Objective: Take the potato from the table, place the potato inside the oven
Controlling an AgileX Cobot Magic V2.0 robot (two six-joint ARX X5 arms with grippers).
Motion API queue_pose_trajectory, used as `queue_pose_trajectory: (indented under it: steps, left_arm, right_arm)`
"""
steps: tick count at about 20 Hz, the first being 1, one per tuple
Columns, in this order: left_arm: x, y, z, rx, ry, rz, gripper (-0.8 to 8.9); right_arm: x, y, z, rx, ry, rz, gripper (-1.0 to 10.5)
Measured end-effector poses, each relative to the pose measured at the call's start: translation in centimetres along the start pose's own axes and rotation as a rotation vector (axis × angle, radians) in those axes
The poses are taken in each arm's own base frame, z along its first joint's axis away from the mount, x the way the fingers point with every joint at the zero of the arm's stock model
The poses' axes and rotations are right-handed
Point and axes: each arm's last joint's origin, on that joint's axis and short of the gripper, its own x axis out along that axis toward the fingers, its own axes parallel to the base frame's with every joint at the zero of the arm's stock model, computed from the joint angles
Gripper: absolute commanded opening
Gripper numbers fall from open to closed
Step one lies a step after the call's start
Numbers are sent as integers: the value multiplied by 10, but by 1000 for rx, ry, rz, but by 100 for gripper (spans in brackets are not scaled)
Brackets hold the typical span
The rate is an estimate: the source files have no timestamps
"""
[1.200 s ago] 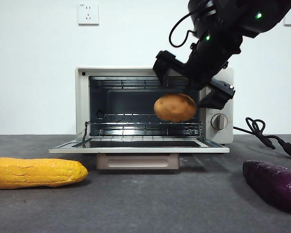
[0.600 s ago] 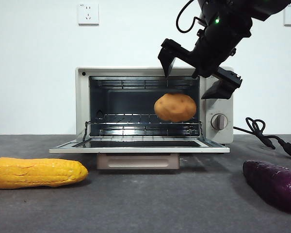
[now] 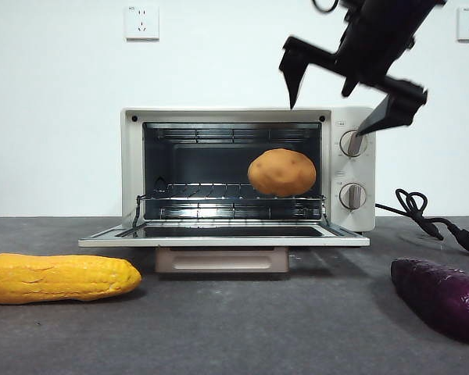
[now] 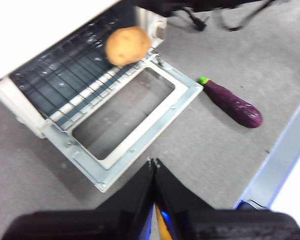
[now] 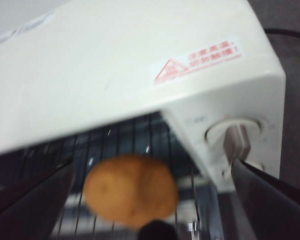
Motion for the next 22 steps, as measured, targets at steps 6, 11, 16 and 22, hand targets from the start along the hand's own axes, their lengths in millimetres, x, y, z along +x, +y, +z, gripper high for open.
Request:
queue_pose_trajectory:
  steps: [6,11,16,22]
  left_arm:
    - [12,6,5,-3,-10,10,-8]
    - [47,23,-6,-43,3,17,-8]
    - [84,61,-33,-161,-25,49,-9]
    - [138,125,-77,-411,-24,-22,-9]
  right_arm:
    - [-47,-1,6,-123,133,81,537]
    - [-100,-9,9,-232,222,140,536]
    - [-156,-23,6,-323,280,139,536]
    - [-222,-43,-1,-329,254,150,536]
